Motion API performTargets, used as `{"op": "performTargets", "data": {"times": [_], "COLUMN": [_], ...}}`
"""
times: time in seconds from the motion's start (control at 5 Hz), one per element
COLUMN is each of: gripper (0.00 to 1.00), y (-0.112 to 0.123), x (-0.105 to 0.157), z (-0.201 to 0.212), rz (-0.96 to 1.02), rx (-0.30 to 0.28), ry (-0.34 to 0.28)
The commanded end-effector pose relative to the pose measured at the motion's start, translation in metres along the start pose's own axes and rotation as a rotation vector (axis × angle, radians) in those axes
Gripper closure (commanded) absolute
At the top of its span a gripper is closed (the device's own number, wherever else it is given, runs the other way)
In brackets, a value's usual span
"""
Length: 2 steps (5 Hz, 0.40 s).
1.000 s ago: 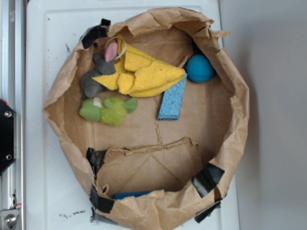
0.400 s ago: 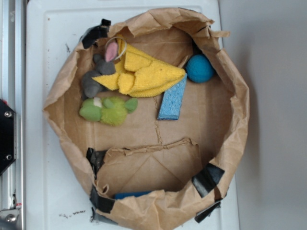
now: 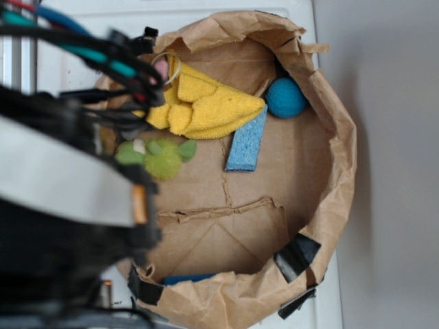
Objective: Grab the blue bottle.
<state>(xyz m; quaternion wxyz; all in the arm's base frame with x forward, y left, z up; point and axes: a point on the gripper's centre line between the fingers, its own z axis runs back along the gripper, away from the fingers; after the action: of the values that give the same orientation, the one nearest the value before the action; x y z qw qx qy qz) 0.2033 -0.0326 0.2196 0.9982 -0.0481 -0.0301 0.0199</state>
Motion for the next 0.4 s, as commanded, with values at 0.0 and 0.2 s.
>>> {"op": "performTargets", "data": {"times": [0.0,0.2], "gripper": [0.0,0.0], "y": [0.019,0.037], "x": [0.033,0.041], "z": [-0.041,-0.054], "rz": [0.042,0.068], "rx": [-0.096,-0.116], "ry": [0.048,0.037]}}
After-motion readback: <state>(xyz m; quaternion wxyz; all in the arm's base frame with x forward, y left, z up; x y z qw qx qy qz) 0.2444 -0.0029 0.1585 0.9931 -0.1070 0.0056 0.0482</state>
